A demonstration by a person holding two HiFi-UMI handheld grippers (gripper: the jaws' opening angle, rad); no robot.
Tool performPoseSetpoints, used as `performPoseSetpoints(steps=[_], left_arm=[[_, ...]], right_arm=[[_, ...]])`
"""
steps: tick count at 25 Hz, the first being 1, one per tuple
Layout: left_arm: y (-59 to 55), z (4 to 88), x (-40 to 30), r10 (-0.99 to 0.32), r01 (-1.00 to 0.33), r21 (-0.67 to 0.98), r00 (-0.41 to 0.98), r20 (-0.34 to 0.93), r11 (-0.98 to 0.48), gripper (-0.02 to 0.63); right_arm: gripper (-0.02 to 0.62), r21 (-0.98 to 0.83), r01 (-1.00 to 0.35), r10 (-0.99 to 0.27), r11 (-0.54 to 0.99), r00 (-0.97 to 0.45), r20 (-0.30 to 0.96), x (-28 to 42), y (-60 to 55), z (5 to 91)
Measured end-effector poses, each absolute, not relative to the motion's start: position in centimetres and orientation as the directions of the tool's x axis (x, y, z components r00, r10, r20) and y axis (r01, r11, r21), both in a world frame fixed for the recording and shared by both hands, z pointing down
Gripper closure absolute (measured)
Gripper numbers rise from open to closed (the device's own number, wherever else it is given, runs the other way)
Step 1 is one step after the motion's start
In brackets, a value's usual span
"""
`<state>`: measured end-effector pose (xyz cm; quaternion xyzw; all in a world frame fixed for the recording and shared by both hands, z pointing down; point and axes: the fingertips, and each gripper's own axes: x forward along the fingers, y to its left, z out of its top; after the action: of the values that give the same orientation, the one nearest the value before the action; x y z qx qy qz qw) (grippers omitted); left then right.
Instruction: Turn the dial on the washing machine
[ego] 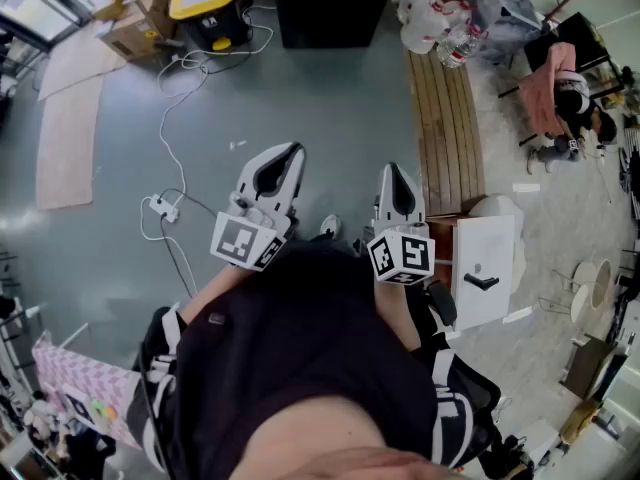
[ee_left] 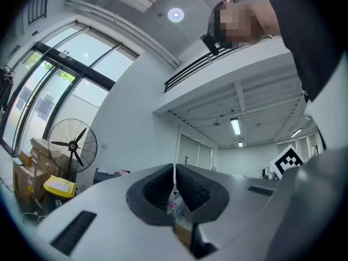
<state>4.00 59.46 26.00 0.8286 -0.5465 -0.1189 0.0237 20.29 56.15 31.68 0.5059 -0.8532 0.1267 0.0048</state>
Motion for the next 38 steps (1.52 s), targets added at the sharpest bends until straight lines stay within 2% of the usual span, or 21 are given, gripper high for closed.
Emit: performPoseSetpoints(steps=[7,13,15,16,24,31,38], left_arm=[[59.2,26.7,4.5,-0.910,-0.898,0.172,0.378,-0.168,-0.405,0.574],[57.9,26.9,5.5,-0.914,-0.900,0.177,0.371,-0.164,-0.397,0.574],[57.3,27.2,6.1,-0.916,-0.902,0.179,0.368,-0.159,-0.394,0.574],[57.1,27.4,6.5,-0.917,-0.902,0.181,0.368,-0.157,-0.393,0.574],[53.8,28.3,9.8,-0.932,-0.924,0.153,0.328,-0.152,-0.350,0.574],[44.9,29.9,9.0,-0.953,-0.936,0.185,0.285,-0.104,-0.300,0.574],[27.6,32.6,3.9,-0.947,-0.924,0.209,0.302,-0.111,-0.319,0.574]], right_arm=[[0.571,-0.211,-0.865,-0.860,0.456,-0.489,0.146,20.6,56.1,32.4],[0.567,-0.204,-0.873,-0.877,0.442,-0.468,0.104,22.0,54.4,31.9],[0.441,-0.219,-0.866,-0.860,0.450,-0.486,0.153,22.3,53.4,33.6],[0.418,-0.233,-0.860,-0.851,0.454,-0.496,0.173,22.5,53.1,34.2],[0.405,-0.317,-0.821,-0.817,0.475,-0.545,0.186,25.3,49.2,36.4],[0.402,-0.337,-0.804,-0.795,0.490,-0.571,0.206,24.9,38.6,37.7],[0.396,-0.318,-0.809,-0.784,0.495,-0.573,0.239,19.0,21.6,41.2]])
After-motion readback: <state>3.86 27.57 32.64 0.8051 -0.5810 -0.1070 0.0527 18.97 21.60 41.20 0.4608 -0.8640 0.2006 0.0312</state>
